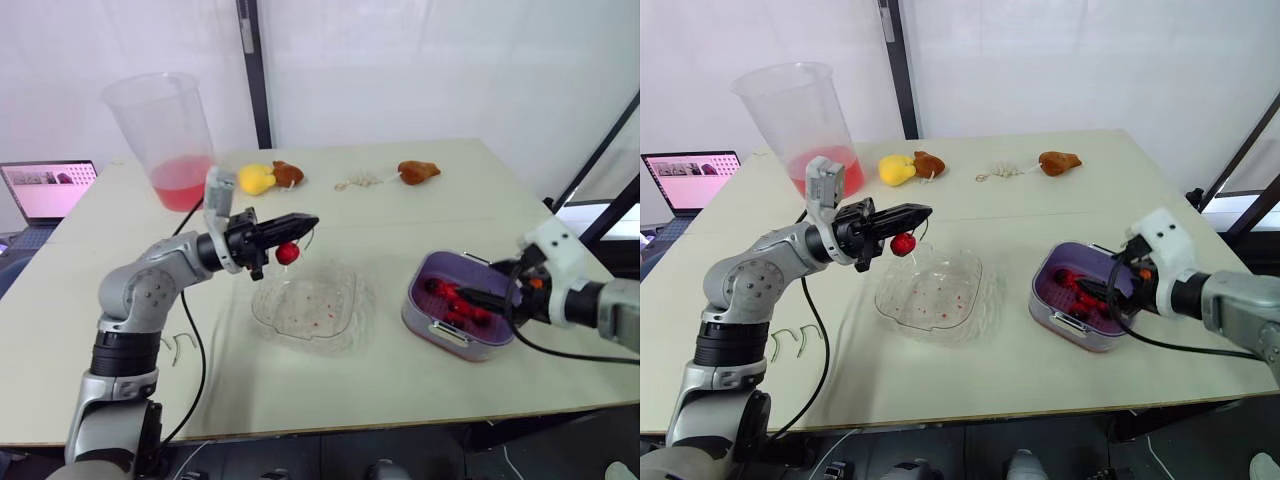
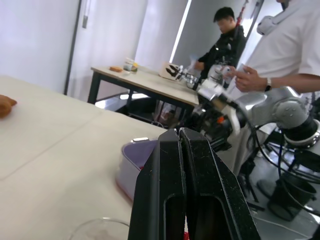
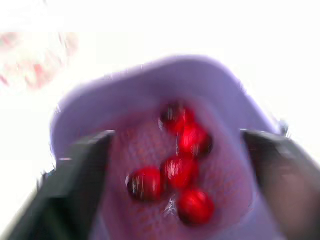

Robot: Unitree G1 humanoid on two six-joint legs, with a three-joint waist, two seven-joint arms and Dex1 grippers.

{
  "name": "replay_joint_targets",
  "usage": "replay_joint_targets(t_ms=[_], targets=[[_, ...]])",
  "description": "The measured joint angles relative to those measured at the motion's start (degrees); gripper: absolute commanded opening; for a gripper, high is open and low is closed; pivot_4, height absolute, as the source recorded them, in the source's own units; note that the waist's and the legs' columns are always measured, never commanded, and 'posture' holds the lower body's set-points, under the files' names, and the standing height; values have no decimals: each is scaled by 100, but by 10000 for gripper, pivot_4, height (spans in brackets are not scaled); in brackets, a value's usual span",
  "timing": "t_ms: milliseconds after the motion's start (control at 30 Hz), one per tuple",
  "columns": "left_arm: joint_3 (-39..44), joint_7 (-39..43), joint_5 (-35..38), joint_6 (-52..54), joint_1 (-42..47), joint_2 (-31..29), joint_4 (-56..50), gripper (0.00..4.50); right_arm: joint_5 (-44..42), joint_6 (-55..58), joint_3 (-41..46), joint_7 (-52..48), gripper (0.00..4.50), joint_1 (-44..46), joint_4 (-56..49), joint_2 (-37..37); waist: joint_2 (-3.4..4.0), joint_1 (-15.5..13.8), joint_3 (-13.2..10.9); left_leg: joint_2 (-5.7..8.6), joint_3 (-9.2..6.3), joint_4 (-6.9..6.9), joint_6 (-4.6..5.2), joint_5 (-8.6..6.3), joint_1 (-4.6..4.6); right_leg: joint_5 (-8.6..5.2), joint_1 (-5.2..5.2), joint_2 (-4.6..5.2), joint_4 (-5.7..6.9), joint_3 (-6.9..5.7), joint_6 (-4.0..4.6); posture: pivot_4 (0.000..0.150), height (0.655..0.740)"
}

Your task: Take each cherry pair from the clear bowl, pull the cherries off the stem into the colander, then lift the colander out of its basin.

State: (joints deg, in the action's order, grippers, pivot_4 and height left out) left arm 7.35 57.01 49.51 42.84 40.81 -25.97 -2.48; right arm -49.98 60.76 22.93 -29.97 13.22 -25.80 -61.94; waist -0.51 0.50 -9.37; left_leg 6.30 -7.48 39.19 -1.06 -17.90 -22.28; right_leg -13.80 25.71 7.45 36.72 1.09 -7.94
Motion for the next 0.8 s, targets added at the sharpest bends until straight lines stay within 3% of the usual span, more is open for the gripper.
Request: replay_joint_targets(t_ms=[133,267,333,500,800], targets=[[54,-127,128,63,-3,119,-62,0,-853,207,57,38,44687,557,-245,416,-1,2,0,-3,-4,0,0,0,1,0,-6,-1,-9,-3,0,1500,7400],[40,-230,261,156,18,222,-169,0,-2431,179,-264,884,44687,1517,-511,1526,-1,27,0,-9,-6,-4,-1,0,6,0,-8,-5,-10,-4,0,1500,7400],[27,-254,316,183,34,286,-212,0,-2793,36,-746,1399,44687,1880,-610,2203,-1,26,0,-9,-8,-4,-2,1,7,0,-8,-5,-10,-4,0,1500,7400],[17,-357,369,197,56,373,-223,0,-2716,-152,-1653,1991,44687,1947,-533,3147,-2,-3,0,5,-21,2,-1,0,5,1,-22,0,-19,-8,1,1500,7400],[15,-418,490,298,61,392,-277,0,-2058,-616,-2128,2022,44687,1958,-179,3798,-1,45,1,-1,-23,0,-1,0,6,1,-19,-7,-18,-10,0,1500,7400]])
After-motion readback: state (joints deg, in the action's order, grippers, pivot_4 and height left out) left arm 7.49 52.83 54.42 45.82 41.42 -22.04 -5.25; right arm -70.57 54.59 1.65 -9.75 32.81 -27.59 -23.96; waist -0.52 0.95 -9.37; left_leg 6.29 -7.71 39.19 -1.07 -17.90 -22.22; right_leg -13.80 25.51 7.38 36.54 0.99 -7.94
